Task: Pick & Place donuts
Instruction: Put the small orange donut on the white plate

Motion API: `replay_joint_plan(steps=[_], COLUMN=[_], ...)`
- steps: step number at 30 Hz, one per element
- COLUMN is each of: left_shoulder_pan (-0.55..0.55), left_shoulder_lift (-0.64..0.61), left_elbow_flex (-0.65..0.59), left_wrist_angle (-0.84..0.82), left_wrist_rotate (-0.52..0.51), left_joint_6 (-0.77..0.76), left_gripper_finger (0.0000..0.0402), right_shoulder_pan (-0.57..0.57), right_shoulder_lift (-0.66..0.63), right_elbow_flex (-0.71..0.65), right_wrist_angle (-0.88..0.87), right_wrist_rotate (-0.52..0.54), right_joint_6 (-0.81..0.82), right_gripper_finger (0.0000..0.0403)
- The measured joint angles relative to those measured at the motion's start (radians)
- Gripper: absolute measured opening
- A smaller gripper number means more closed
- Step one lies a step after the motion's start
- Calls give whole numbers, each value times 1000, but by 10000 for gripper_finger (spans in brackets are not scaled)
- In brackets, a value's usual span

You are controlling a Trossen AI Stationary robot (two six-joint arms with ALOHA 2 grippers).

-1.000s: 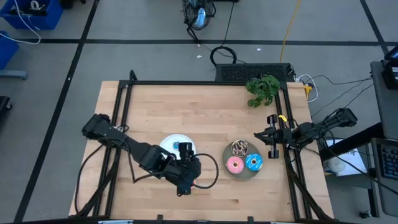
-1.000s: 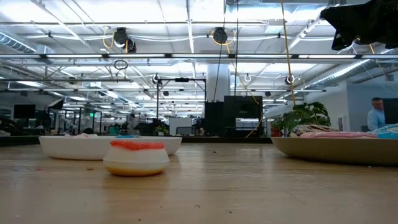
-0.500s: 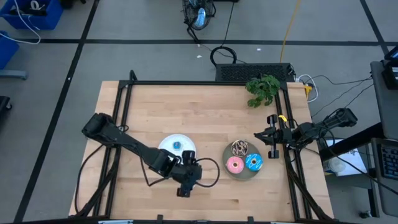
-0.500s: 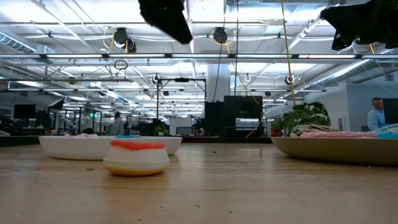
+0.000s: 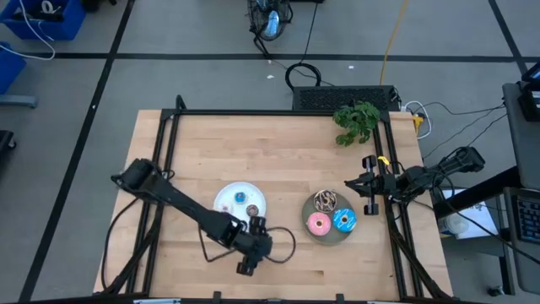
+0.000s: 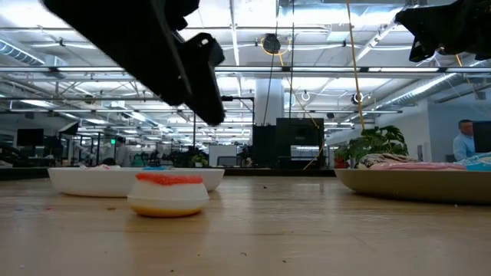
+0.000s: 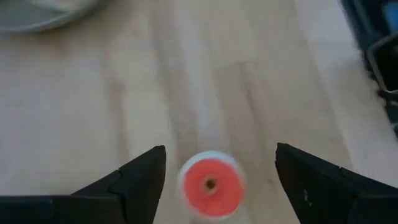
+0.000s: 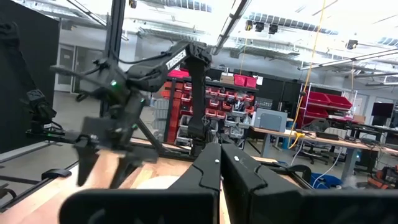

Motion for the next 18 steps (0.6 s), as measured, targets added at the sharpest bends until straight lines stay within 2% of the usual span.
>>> replay_joint_plan(steps=[7, 18], left_shoulder_pan=[4, 11], left_shoulder_lift=[123, 136], left_elbow_flex=[57, 60], left_wrist_angle=[-40, -123], left_wrist_rotate=[14, 13], left_joint_6=[44, 46], left_gripper_finger=[303, 308], right_shoulder_pan=[0, 0], right_shoulder_lift=[0, 0], right_elbow_flex=[0, 0], right_wrist_angle=[-5, -7], right_wrist_rotate=[0, 0], right_joint_6=[0, -3], right_gripper_finger=[0, 0])
